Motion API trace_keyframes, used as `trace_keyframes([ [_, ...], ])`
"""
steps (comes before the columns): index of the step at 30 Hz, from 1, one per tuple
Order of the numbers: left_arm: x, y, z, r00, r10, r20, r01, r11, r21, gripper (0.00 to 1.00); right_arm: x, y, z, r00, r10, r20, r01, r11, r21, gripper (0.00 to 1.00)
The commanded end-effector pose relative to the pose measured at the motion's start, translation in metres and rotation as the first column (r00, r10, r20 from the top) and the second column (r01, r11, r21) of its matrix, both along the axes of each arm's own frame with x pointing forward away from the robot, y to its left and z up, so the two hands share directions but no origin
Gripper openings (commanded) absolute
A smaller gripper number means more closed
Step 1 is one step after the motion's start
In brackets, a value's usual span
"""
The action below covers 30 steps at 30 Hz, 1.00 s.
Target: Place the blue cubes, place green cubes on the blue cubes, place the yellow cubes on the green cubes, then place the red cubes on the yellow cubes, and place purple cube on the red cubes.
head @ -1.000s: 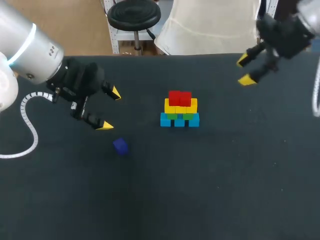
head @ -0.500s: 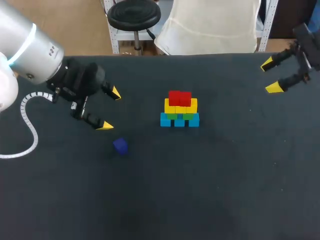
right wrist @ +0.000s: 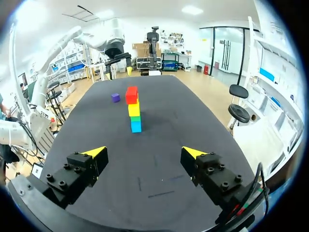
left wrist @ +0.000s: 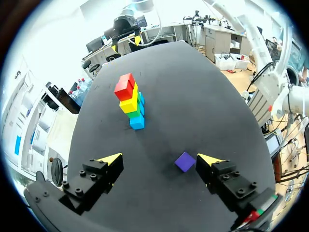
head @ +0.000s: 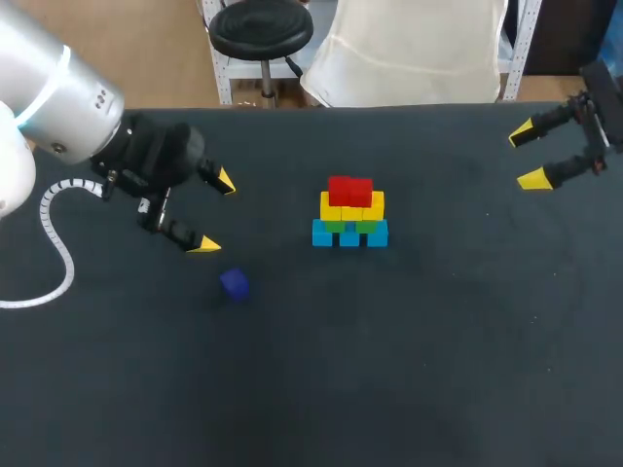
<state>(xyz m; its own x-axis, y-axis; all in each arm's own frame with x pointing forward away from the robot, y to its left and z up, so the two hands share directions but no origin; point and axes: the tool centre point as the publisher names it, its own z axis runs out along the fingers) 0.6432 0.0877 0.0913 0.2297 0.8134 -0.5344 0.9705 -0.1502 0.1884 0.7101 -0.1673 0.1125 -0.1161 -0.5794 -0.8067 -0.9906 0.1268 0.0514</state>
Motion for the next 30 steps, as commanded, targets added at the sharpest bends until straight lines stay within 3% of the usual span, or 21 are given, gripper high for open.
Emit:
trace_keyframes([
  [1, -0.004, 0.003, 0.003, 0.995, -0.100, 0.032, 0.098, 0.994, 0.046, 1.00, 0.000, 0.000, 0.000, 1.000, -0.001, 0.001, 0.001, 1.000, 0.001, 1.00],
  [7, -0.018, 0.012, 0.009, 0.956, -0.288, 0.053, 0.275, 0.946, 0.169, 1.00, 0.000, 0.000, 0.000, 1.000, -0.001, 0.001, 0.001, 1.000, 0.001, 1.00],
  [11, -0.022, 0.015, 0.004, 0.928, -0.373, 0.008, 0.358, 0.896, 0.264, 1.00, 0.000, 0.000, 0.000, 1.000, -0.001, 0.001, 0.001, 1.000, 0.001, 1.00],
  [27, -0.024, 0.016, 0.005, 0.919, -0.394, 0.011, 0.376, 0.886, 0.271, 1.00, 0.000, 0.000, 0.000, 1.000, -0.001, 0.001, 0.001, 1.000, 0.001, 1.00],
  [28, -0.021, 0.016, 0.006, 0.918, -0.397, 0.000, 0.381, 0.881, 0.281, 1.00, 0.000, 0.000, 0.000, 1.000, -0.001, 0.001, 0.001, 1.000, 0.001, 1.00],
  [30, -0.019, 0.009, 0.004, 0.903, -0.429, -0.019, 0.405, 0.837, 0.369, 1.00, 0.000, 0.000, 0.000, 1.000, -0.001, 0.001, 0.001, 1.000, 0.001, 1.00],
])
